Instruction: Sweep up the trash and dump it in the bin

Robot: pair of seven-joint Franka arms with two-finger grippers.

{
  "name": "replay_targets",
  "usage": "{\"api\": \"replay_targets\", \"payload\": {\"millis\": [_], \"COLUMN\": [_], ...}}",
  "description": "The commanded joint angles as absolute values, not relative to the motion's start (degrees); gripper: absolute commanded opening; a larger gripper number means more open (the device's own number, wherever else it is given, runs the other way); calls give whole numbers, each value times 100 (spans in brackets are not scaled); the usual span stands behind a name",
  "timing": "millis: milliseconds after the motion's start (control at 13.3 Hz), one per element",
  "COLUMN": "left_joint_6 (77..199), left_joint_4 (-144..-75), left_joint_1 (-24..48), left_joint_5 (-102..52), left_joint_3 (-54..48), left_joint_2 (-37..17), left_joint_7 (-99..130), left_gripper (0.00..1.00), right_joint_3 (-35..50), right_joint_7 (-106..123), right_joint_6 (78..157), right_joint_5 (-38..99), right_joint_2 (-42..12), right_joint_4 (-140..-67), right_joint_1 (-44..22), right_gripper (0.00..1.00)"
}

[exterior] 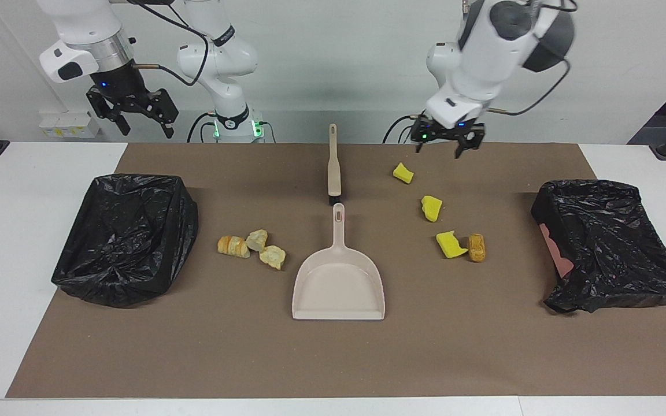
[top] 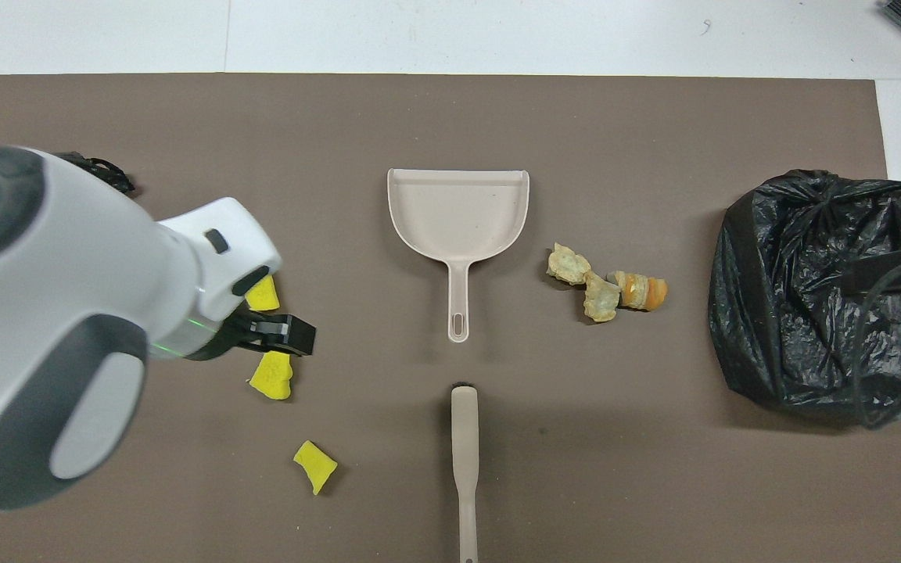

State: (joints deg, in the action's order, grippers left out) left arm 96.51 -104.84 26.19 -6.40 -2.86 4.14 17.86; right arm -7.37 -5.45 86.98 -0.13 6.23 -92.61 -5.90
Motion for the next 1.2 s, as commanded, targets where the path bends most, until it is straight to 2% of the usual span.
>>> {"api": "replay_targets", "payload": {"millis": [0, 300, 599, 899, 1124], "left_joint_6": [10290, 11099, 12329, 13112, 13236], "left_joint_4": [-11406, -12189, -13050, -13552, -13553], "left_joint_1": [3372, 4523, 5263, 5826, 6063], "left_joint_5": [-703, -703, -703, -703, -703], "left_joint_3": [-150, -158, -158, -184, -185], "left_joint_2": [817, 704, 607, 466, 335], "left_joint_7": [2415, 3320, 4016, 4394, 4562], "left_gripper": [100, 100, 100, 100, 100], "right_joint_3": [-773, -773, -773, -773, -773], "right_joint_7": [-439, -439, -439, -439, -439], "right_joint_6": [8675, 8675, 8675, 8675, 8675], "right_joint_5": [114, 114, 114, 114, 114], "right_joint_2": [703, 703, 703, 703, 703], "right_joint_4": [-9334, -9334, -9334, -9334, -9334], "right_joint_1": [-598, -598, -598, -598, -598], "right_gripper": [100, 100, 100, 100, 100]}}
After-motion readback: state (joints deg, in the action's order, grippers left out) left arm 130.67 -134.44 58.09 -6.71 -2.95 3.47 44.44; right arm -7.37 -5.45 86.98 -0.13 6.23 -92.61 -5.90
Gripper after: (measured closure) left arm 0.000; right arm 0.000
